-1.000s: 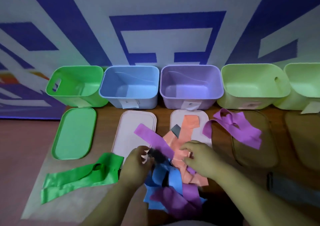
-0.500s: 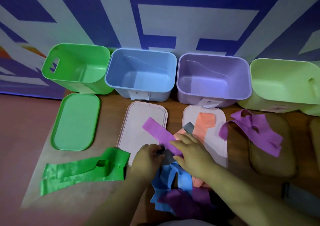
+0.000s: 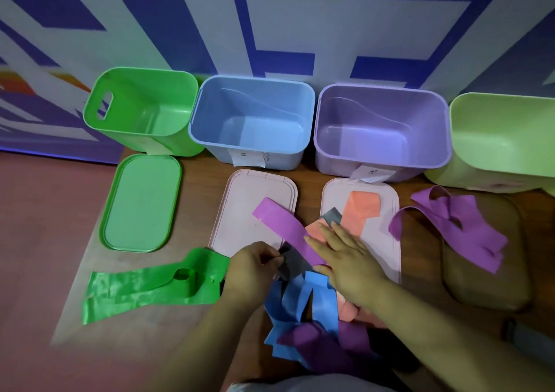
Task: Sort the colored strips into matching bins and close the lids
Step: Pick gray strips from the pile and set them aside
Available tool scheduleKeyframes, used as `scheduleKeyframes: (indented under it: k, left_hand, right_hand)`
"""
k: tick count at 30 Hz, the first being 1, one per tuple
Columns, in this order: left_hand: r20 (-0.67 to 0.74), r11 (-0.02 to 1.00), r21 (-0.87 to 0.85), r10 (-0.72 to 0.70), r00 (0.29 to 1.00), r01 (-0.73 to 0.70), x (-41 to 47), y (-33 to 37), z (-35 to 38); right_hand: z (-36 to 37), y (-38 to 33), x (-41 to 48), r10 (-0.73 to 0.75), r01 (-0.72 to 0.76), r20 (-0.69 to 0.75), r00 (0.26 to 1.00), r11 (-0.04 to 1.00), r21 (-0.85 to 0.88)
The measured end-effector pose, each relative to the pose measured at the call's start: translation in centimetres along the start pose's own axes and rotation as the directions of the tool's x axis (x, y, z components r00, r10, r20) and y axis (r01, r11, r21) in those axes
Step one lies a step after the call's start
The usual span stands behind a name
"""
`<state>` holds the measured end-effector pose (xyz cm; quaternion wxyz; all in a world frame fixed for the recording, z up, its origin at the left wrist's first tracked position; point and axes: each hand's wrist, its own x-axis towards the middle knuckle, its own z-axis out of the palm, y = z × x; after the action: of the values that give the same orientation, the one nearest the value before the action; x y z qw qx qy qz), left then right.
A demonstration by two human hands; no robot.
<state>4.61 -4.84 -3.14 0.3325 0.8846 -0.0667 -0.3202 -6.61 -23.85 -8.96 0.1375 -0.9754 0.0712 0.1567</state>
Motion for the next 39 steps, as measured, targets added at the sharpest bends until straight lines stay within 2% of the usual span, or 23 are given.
scheduleKeyframes:
  k: [4,8,14,18,21,25,30,34,39]
  left_hand:
    - [-0.084,0.999,-0.043,0.029,0.996,-0.033,-0.6,0.4,-1.2]
    - [-0.101,0.993,-0.098,0.050,0.994,-0.060,-1.2,0.8,-2.4]
    - [-0.145,0.989,-0.048,0.133,0.980,-0.141,-2.7,0.9,-3.9]
    - [-0.169,0.978,-0.017,0.203,0.965,-0.209,-4.0,1.0,-4.4]
    - [-0.181,0.972,-0.016,0.226,0.957,-0.233,-4.7,1.2,-4.5]
    - [-0.200,0.965,-0.006,0.256,0.946,-0.263,-5.6,1.2,-4.7]
    - [-0.254,0.969,0.022,0.242,0.936,-0.245,-6.4,0.6,-5.5]
    - [-0.252,0.965,0.013,0.255,0.934,-0.260,-6.6,0.2,-6.5]
    - [-0.214,0.937,-0.053,0.327,0.920,-0.345,-6.7,1.1,-7.6]
  right_hand:
    - [-0.5,0.0,-0.1,0.029,-0.028,-0.018,0.999,1.000,0.011]
    - [-0.8,0.0,-0.4,0.032,-0.032,-0.015,0.999,0.999,0.023]
    - [-0.7,0.2,-0.5,0.042,-0.043,0.009,0.999,0.998,0.054]
    - [-2.4,-1.3,-0.6,0.039,-0.033,-0.039,0.998,0.987,0.156]
    - [-4.3,-3.1,-0.7,-0.017,0.034,-0.075,0.997,0.972,0.231]
    - [-5.1,-5.1,-0.2,-0.097,0.105,-0.044,0.994,0.956,0.274]
    - [-3.9,-5.0,-0.3,-0.057,0.035,0.070,0.996,0.959,0.281]
    - [-4.4,-5.5,-0.9,-0.046,0.022,0.055,0.997,0.927,0.374]
    - [-5.6,-8.4,-1.1,-0.019,0.029,-0.023,1.000,0.827,0.562]
